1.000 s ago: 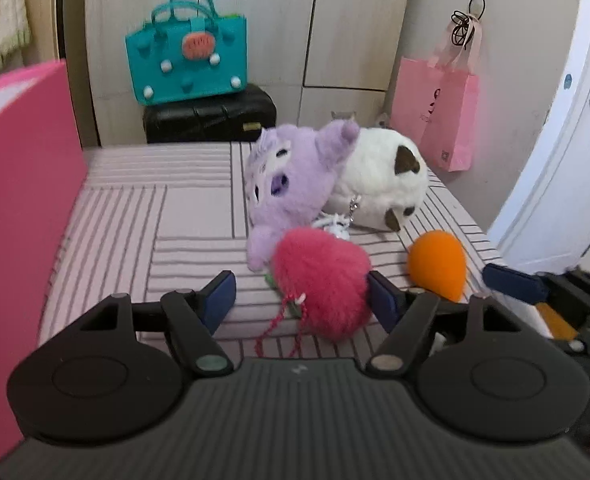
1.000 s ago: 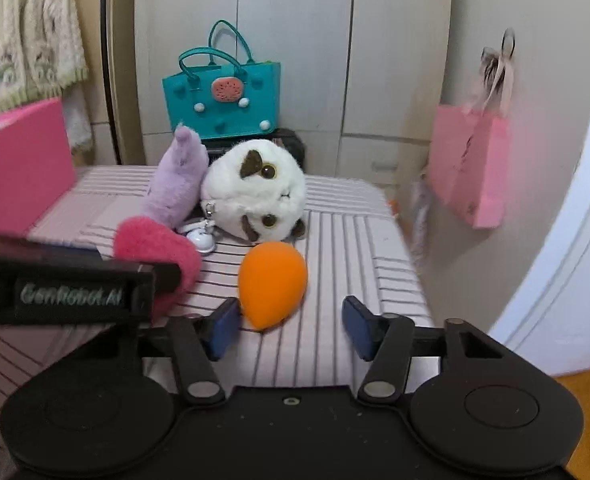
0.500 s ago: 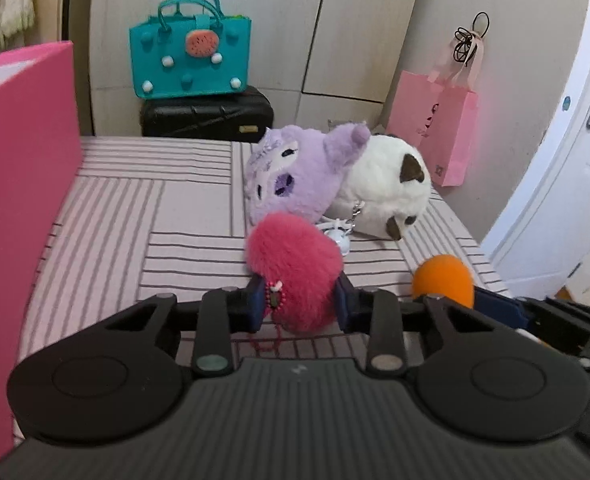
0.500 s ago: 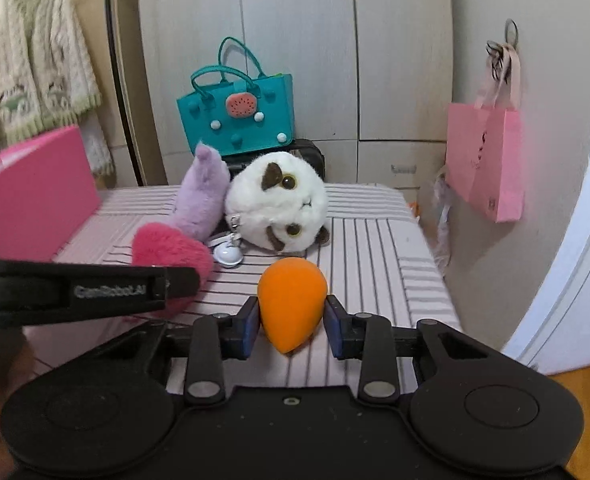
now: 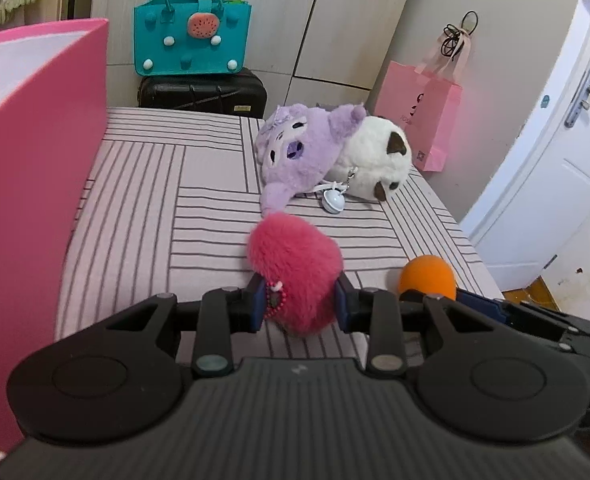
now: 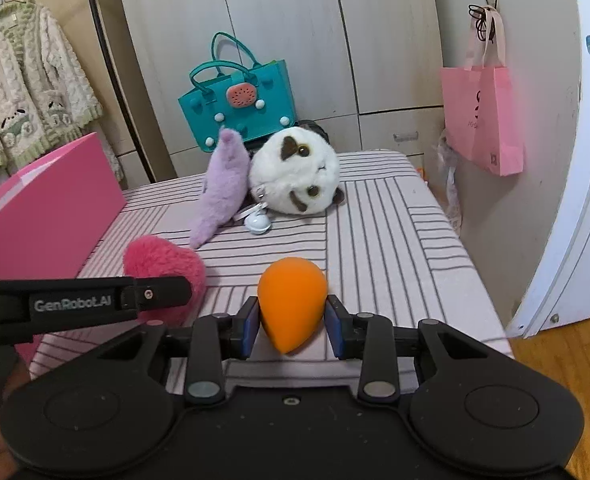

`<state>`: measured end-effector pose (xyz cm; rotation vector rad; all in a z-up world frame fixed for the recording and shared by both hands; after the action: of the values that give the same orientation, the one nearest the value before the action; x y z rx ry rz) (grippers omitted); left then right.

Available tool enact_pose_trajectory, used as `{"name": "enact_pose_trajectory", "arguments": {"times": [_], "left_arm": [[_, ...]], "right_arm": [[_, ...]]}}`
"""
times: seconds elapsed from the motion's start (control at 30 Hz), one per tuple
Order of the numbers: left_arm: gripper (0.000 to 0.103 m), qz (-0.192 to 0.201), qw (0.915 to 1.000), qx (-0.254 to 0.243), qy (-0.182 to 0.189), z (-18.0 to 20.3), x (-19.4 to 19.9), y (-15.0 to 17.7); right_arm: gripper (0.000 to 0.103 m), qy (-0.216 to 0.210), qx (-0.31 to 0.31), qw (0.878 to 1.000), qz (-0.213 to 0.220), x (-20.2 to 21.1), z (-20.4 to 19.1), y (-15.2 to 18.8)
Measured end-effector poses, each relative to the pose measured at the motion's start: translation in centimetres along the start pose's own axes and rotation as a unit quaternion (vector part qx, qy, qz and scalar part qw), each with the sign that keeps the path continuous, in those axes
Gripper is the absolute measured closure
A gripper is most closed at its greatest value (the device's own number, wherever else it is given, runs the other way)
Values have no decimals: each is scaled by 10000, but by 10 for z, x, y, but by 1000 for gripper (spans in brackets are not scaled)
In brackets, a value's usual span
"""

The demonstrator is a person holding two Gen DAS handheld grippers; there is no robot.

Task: Organize soft objects
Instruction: 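Lift the pompom and orange sponge and carry both over the pink box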

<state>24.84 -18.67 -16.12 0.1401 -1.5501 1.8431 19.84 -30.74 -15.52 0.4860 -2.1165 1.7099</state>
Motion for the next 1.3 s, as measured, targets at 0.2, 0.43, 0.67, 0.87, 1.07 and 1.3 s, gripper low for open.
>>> {"name": "enact_pose_trajectory", "arguments": {"times": [0.2, 0.43, 0.67, 0.87, 1.07, 1.3], "left_arm": [[71, 52, 9999, -70, 75, -5, 26, 1], [71, -51, 9992, -377, 135, -16, 59, 9], [71, -364, 9973, -321, 547, -20, 88, 18], [71, -687, 9942, -443, 701, -32, 115, 32], [71, -437, 9947, -872, 336, -63, 146, 26], [71, -642, 9942, -605, 608, -78, 184, 27]], "right_arm": [[63, -257, 112, 9996, -31, 14, -25, 3], [63, -687, 266, 9969, -285, 31, -40, 8], [63, -978, 595, 9926, -407, 54, -53, 7], [62, -1362, 765, 9856, -654, 72, -73, 10], [62, -1728, 716, 9796, -735, 87, -90, 8], [62, -2153, 787, 9683, -989, 100, -119, 12]]}}
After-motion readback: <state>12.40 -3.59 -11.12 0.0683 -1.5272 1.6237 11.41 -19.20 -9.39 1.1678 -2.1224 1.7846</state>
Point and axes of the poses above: each gripper's, at about its wrist camera, not at the fingertips, and x roughly against the way its jaws point, z to its right, y to its underside, the point moved 10 cm from there along -x, roughly the way its jaws point, and after that the axes turned 9 degrees about z, right-handed, at the moved point
